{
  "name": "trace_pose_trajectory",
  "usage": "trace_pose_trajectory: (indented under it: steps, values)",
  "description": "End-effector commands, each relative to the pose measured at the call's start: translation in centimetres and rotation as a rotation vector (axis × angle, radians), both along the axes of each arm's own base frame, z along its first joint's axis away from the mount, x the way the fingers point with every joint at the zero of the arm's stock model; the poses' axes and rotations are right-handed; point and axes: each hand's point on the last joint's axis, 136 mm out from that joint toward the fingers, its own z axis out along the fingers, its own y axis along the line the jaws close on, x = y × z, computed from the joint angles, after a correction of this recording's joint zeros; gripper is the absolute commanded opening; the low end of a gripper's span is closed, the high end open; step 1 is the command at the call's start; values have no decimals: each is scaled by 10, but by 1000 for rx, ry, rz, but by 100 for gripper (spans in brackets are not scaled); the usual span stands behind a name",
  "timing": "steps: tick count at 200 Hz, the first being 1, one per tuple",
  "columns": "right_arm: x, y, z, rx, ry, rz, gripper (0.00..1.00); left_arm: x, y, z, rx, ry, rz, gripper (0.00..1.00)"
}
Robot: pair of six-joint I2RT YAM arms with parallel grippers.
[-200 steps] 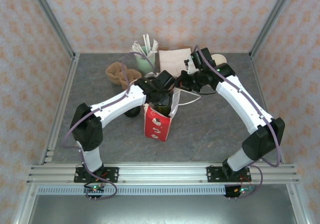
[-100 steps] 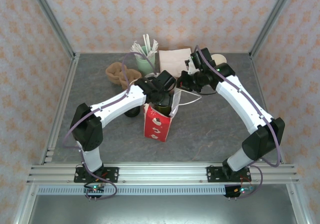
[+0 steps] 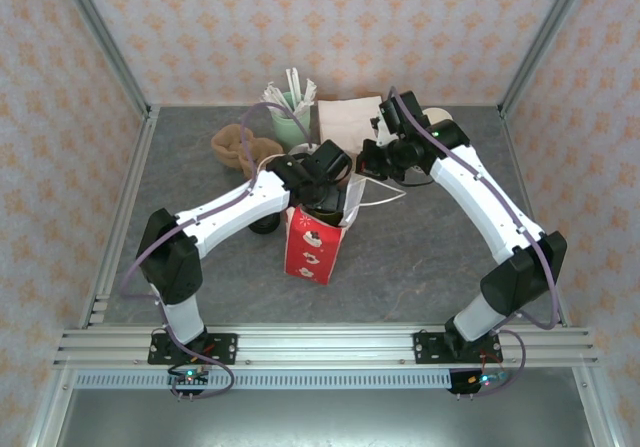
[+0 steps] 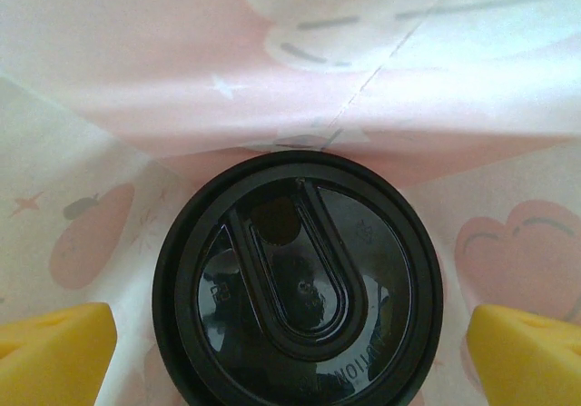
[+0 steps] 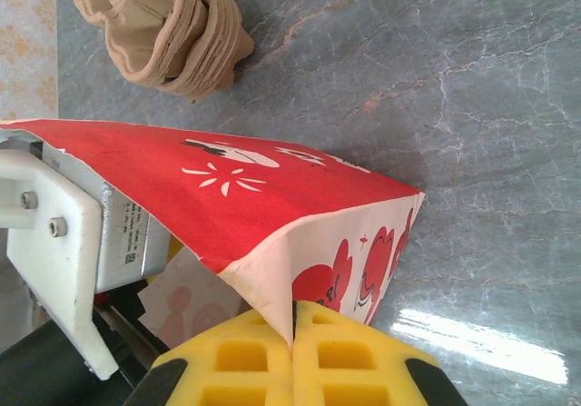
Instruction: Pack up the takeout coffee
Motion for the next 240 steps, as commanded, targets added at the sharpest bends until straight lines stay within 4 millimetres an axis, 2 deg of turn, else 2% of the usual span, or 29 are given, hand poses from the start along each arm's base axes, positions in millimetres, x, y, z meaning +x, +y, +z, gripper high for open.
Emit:
trace_pose_trajectory:
  steps: [1, 27, 69, 107, 147, 240]
  values:
    - [1, -14, -4, -86, -15, 3, 4, -5, 4, 31, -33, -70, 12, 100]
    - [-2, -6, 4, -46, -21, 43, 6, -4, 7, 22, -7, -55, 32, 100]
    - [-5, 16, 24, 102, -10, 71, 19, 4, 1, 20, -19, -60, 54, 100]
    - [-9, 19, 22, 119, 17, 79, 28, 19, -7, 17, -15, -73, 68, 100]
    - [-16, 14, 14, 96, 47, 81, 37, 22, -6, 16, -19, -69, 89, 100]
    - [-23, 3, -5, 16, 98, 69, 32, 24, -2, 8, -8, -48, 119, 100]
